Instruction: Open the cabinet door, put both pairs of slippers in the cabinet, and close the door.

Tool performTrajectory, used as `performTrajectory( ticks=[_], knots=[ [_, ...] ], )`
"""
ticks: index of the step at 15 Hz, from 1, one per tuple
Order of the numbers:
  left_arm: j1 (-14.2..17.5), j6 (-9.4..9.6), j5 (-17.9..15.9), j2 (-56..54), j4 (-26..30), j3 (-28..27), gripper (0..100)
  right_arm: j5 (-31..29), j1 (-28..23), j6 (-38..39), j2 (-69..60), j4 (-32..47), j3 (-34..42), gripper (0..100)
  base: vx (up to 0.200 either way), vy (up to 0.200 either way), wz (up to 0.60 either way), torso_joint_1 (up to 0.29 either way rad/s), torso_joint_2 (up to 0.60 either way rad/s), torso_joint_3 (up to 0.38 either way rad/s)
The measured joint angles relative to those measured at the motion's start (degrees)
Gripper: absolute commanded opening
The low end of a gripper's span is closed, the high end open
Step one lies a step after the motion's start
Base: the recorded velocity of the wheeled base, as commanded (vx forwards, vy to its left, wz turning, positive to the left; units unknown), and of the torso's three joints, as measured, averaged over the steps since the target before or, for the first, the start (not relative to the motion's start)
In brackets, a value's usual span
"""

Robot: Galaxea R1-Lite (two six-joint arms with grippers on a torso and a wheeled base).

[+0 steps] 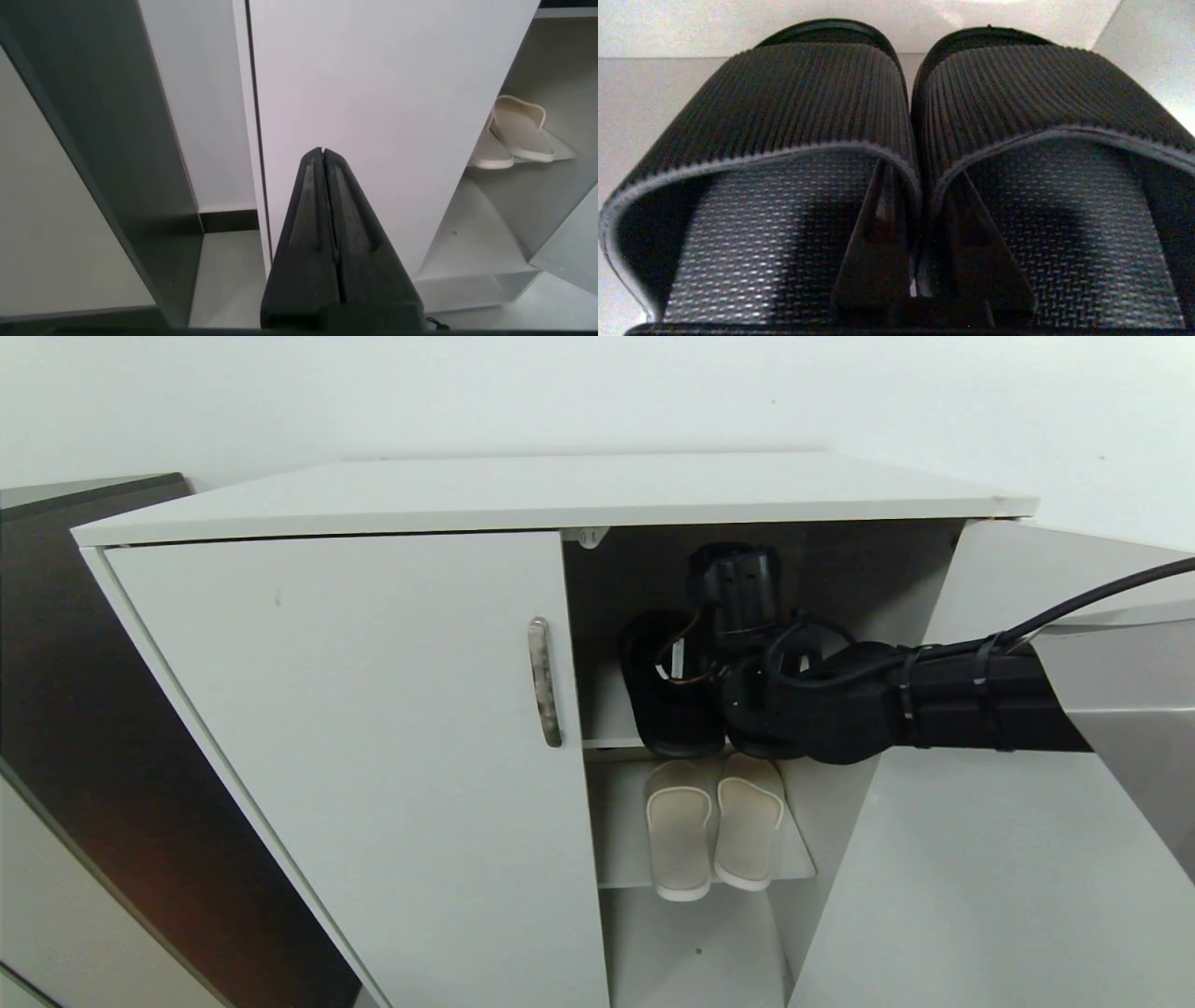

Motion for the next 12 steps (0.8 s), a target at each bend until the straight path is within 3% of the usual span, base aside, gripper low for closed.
performTrajectory(
  ticks=[10,11,12],
  knots=[
    [0.0,0.00,0.0,0.0,0.0,0.0,0,0.6,-1.1,0.6,2.4,0.1,-1.1,0,0.000,0.000,0.00,0.000,0.00,0.000],
    [0.0,0.00,0.0,0.0,0.0,0.0,0,0.6,-1.1,0.6,2.5,0.1,-1.0,100,0.000,0.000,0.00,0.000,0.00,0.000],
    [0.0,0.00,0.0,0.0,0.0,0.0,0,0.6,-1.1,0.6,2.5,0.1,-1.0,100,0.000,0.000,0.00,0.000,0.00,0.000]
  ],
)
